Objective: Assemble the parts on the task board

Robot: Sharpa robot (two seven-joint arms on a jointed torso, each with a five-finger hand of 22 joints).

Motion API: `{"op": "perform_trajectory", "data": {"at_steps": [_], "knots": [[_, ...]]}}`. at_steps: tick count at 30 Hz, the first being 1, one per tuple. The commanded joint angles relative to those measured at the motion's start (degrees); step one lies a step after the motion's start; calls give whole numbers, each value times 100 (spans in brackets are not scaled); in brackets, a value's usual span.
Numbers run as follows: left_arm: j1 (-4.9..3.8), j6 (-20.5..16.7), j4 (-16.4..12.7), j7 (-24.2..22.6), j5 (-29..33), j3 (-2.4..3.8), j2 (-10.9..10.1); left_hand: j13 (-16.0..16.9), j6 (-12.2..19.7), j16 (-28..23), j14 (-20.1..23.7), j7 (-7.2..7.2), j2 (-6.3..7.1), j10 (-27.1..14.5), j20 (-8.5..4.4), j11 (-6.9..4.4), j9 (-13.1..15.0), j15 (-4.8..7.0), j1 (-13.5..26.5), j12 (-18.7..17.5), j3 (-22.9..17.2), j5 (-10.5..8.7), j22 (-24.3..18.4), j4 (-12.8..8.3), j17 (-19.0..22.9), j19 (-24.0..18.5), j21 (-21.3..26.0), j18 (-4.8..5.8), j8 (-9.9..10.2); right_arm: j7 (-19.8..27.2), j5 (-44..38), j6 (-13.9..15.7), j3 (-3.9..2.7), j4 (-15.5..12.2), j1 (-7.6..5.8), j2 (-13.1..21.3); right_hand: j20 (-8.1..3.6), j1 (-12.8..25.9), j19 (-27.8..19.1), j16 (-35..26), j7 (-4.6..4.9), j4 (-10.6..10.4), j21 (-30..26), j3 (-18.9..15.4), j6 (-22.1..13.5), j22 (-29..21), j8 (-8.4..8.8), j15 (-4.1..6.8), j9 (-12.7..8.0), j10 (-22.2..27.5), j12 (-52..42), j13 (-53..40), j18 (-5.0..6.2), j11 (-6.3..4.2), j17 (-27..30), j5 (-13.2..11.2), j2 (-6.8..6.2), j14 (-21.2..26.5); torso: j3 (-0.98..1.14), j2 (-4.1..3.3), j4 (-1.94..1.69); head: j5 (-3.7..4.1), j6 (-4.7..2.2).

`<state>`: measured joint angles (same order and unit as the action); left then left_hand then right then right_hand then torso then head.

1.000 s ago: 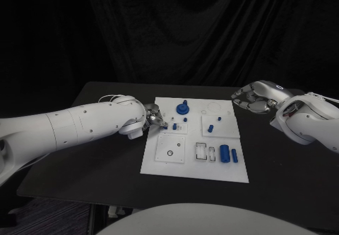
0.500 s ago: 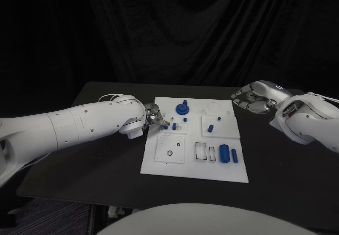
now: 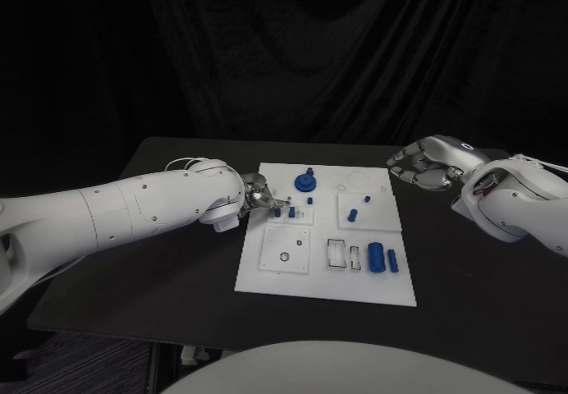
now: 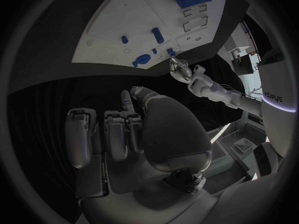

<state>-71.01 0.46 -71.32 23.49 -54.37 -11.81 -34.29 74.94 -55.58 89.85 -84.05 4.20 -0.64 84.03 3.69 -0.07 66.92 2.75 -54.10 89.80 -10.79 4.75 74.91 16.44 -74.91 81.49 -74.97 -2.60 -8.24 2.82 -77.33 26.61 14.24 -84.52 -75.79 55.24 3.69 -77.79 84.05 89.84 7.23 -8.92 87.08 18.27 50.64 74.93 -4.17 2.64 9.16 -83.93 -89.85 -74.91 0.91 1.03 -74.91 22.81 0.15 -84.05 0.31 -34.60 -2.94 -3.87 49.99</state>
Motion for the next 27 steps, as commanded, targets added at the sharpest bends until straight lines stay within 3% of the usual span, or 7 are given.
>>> {"op": "perform_trajectory", "data": {"at_steps": [1, 12, 16, 23, 25, 26, 27], "knots": [[67, 166, 4, 175, -203, -35, -10, 1506, 52, 15, -595, 3, -18, 597, 26, 39, 121, -27, 259, 20, 300, -131, 1036, 13, -1509, 9, 5, -97, -140, -103, -8, -41, -4, 4, 11, 2, 30, 60, 410, 16, -6, 10, -29, 33, 28, 1387, 0, -37, -6, -607, -15, -1509, 0, 46, -1509, 27, -3, -595, -1, 1, -7, -5, 1], [72, 72, -5, 45, -254, -35, -25, 1506, 107, 15, -595, -5, -92, 597, 20, 33, 252, -23, 606, 20, 756, -184, 1039, 28, -1509, 18, -2, -95, -312, -100, -8, -55, -4, 12, 13, -13, 30, 60, 410, 16, -6, 10, -29, 33, 28, 1387, 0, -37, -6, -607, -15, -1509, 0, 46, -1509, 27, -3, -595, -3, -1, -4, -24, 1], [73, -156, -28, -146, -257, -35, -47, 1506, 63, 15, -595, -38, -225, 597, 5, 8, 399, -4, 703, 20, 954, -181, 1051, 28, -1509, 43, -41, -88, -512, -100, -8, -60, -4, 11, 13, -9, 30, 60, 410, 16, -6, 10, -29, 33, 28, 1387, 0, -37, -6, -607, -15, -1509, 0, 46, -1509, 27, -3, -595, -1, -1, -5, -22, 1], [74, -1199, -161, -877, -649, -34, -138, 1506, 122, 15, -595, -136, -520, 597, -68, -80, 954, 75, 520, 20, 1306, -27, 1106, 24, -1509, 170, -229, -47, -1162, -94, -8, -53, -4, 8, 14, 4, 31, 67, 406, 16, -4, 12, -35, 34, 30, 1385, 1, -38, -7, -607, -15, -1509, 2, 48, -1509, 26, -8, -595, -2, -2, -4, -23, 1], [73, -1665, -219, -1062, -1098, -34, -179, 1506, 102, 15, -595, -176, -451, 597, -93, -114, 986, 104, 337, 20, 1409, 53, 1132, 21, -1509, 222, -316, -28, -1493, -91, -8, -46, -4, 5, 14, 8, 31, 67, 406, 16, -4, 12, -35, 34, 30, 1385, 1, -38, -7, -607, -15, -1509, 2, 48, -1509, 26, -8, -595, -1, -4, -4, -18, 1], [73, -1888, -245, -1139, -1313, -34, -201, 1506, 90, 15, -595, -205, -453, 597, -122, -145, 1033, 137, 228, 20, 1554, 37, 1147, 23, -1509, 257, -370, -15, -2130, -90, -8, -42, -4, 4, 14, 9, 31, 67, 406, 16, -4, 12, -35, 34, 30, 1385, 1, -38, -7, -607, -15, -1509, 2, 48, -1509, 26, -8, -595, -2, -2, -2, -9, 1], [73, -2057, -264, -1197, -1481, -34, -218, 1506, 79, 15, -595, -210, -442, 597, -128, -148, 1043, 137, 208, 20, 1586, 24, 1150, 22, -1509, 263, -380, -13, -2254, -90, -8, -38, -4, 3, 14, 11, 31, 67, 406, 16, -4, 12, -35, 34, 30, 1385, 1, -38, -7, -607, -15, -1509, 2, 48, -1509, 26, -8, -595, -1, -3, -2, 2, 1]]}}
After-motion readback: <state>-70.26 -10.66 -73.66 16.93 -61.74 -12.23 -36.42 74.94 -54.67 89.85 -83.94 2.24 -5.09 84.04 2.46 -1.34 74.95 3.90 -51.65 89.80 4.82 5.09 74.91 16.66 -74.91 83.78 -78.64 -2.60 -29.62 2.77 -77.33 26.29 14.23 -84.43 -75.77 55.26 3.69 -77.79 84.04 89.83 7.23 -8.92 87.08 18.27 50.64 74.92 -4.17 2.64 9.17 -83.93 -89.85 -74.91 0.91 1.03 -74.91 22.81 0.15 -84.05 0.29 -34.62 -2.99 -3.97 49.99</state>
